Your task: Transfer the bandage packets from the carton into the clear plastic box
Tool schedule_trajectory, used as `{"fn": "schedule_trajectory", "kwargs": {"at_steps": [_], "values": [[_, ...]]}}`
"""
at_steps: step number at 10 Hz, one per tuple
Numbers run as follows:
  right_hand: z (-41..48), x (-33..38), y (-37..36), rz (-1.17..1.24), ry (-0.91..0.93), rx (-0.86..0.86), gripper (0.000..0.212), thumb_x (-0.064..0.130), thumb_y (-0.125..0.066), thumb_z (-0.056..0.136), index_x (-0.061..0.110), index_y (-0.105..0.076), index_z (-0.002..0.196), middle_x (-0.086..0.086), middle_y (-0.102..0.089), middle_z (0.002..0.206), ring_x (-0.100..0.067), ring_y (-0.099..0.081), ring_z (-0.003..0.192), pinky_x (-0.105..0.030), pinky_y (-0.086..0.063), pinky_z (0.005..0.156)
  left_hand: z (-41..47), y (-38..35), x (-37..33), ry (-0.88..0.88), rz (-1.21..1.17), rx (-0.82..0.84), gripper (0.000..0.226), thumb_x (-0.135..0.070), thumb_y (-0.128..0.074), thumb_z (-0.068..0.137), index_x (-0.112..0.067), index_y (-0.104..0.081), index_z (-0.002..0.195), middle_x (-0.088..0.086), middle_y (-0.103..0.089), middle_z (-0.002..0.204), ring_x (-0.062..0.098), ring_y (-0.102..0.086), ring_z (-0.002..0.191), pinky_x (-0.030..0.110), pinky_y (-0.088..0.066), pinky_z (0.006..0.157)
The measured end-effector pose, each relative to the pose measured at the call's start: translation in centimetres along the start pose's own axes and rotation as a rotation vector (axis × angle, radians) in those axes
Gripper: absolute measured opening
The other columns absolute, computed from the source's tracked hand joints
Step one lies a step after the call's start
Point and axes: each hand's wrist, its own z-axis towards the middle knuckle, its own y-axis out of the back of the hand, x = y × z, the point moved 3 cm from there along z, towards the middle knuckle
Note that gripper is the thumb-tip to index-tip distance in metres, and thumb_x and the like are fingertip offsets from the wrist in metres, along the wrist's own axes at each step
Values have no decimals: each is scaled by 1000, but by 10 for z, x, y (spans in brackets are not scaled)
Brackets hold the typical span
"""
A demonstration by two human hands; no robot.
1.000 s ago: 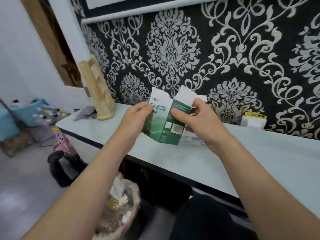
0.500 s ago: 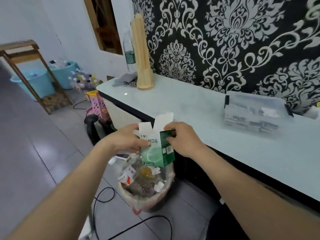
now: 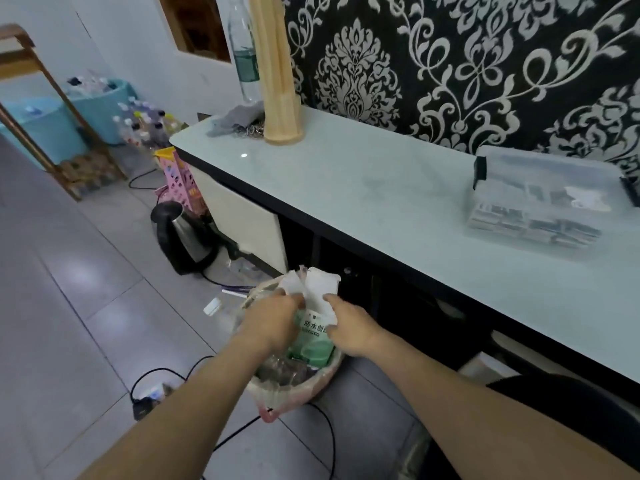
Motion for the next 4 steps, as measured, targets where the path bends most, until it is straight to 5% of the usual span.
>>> {"fn": "schedule_trajectory", "kwargs": {"at_steps": [1, 3, 4], "values": [[-7, -1, 1, 34, 28, -4, 57, 4, -51, 90, 13, -36, 145, -12, -42, 145, -29, -42, 131, -33, -38, 106, 6, -15, -11, 3, 122, 97, 27, -27, -52, 92, -18, -59, 116, 9, -61, 119, 28, -59, 107, 35, -47, 82], [-19, 8, 33, 75, 84, -121, 54, 7, -50, 91, 18, -42, 143, -11, -52, 138, -26, -51, 125, -29, -43, 102, 16, 12, -11, 109, -78, -16, 29, -27, -59, 85, -13, -59, 111, 9, -67, 109, 28, -63, 101, 34, -50, 77], [-35, 10, 58, 112, 137, -211, 47, 8, -47, 92, 19, -51, 137, -8, -58, 133, -25, -56, 121, -34, -45, 103, 13, 34, -20, 68, -275, -87, 18, -23, -54, 85, -12, -68, 86, 7, -69, 85, 28, -66, 86, 31, -46, 65]]}}
